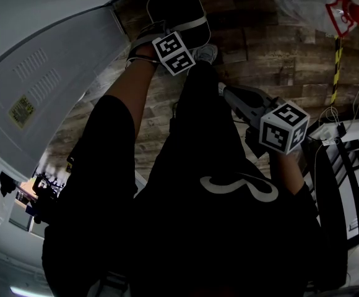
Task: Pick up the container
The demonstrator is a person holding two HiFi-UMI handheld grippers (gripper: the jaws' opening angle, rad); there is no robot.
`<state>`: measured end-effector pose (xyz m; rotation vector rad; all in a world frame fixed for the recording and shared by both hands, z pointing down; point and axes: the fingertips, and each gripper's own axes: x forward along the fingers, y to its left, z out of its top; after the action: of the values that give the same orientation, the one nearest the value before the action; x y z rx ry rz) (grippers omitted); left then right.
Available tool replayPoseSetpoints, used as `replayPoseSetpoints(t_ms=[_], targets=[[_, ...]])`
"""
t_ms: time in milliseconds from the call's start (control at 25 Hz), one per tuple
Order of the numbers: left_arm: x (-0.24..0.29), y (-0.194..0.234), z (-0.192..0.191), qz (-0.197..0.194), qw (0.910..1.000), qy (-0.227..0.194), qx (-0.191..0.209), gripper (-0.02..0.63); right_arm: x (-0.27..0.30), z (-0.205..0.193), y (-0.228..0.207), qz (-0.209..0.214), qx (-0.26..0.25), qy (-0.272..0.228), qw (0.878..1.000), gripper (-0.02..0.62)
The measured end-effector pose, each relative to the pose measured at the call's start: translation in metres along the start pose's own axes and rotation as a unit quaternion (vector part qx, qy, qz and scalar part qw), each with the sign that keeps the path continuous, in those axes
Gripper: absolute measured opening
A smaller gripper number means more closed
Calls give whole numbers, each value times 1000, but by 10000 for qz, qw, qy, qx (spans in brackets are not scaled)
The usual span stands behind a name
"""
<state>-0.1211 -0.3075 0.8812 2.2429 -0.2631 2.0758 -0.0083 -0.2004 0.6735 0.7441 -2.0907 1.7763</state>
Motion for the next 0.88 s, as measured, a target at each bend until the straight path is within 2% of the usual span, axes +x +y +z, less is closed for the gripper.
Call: replayPoseSetpoints(t_ms=[440, 880], targets=[[0, 0, -1, 5, 9999, 136, -10, 78, -13, -13, -8, -145, 39, -7, 9999, 25], [-22, -10, -3, -67, 9992, 116, -384, 78, -31, -27, 6, -166, -67, -15, 9998, 25]])
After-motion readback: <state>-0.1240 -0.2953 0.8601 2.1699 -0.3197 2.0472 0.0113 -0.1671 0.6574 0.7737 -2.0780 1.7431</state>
